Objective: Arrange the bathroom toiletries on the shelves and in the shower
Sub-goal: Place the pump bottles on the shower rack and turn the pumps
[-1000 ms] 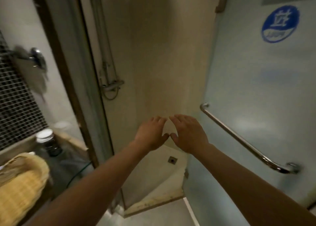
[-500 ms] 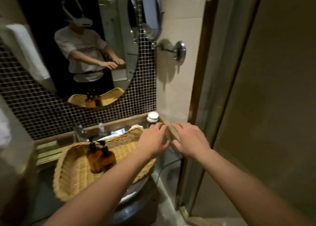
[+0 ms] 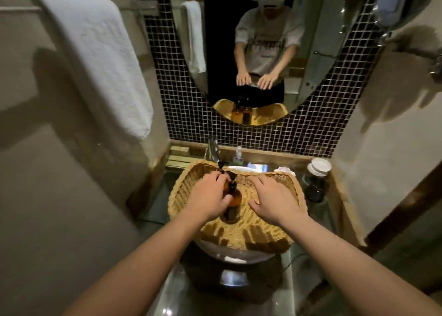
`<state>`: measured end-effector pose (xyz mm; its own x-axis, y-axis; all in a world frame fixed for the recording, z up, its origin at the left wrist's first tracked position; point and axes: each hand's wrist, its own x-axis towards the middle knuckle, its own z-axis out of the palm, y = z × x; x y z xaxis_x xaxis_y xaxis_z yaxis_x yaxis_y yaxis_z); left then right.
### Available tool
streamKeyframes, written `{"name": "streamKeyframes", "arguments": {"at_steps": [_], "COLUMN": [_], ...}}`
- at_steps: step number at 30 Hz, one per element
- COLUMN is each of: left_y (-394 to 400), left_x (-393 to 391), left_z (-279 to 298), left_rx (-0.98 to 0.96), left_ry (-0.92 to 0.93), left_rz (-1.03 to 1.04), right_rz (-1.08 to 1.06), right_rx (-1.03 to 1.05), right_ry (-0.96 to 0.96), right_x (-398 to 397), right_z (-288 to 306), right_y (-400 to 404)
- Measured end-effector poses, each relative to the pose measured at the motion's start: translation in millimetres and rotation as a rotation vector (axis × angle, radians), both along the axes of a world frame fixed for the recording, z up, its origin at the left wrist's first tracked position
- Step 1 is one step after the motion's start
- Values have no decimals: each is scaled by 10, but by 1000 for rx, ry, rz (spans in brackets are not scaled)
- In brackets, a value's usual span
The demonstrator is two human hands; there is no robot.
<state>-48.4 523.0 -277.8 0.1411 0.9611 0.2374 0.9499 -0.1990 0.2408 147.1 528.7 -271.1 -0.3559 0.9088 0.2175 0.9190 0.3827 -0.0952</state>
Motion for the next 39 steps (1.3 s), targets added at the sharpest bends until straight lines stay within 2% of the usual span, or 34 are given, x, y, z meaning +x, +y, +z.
{"name": "streamKeyframes", "arguments": {"at_steps": [8,13,20,26,32,39], "left_y": [322,750,1334,1577,1586,1405], "left_x": [-407,-515,-378,-341,-304,-28], "left_z": [-497,-825,-1099,-1147,-1120,-638], "left_rx": [-121,-212,-308,-399,-386,-382], "left_ry": [-63,-108,-172,-239,-306,-342], "left_rz": [131,118,-10,-89,-115,-195], "right_rz": [-28,-137,-210,-230,-295,-372], "right_rx": [-214,-395,-532,-531,-526,-425], "right_ry": [103,253,279,336,434,524], "right_x": [-341,-475,-540,-541,-385,45], "right_z": [-476,-782,-1124,-1165,-1081,-646], "right_y": [401,671,871,981,925,690]}}
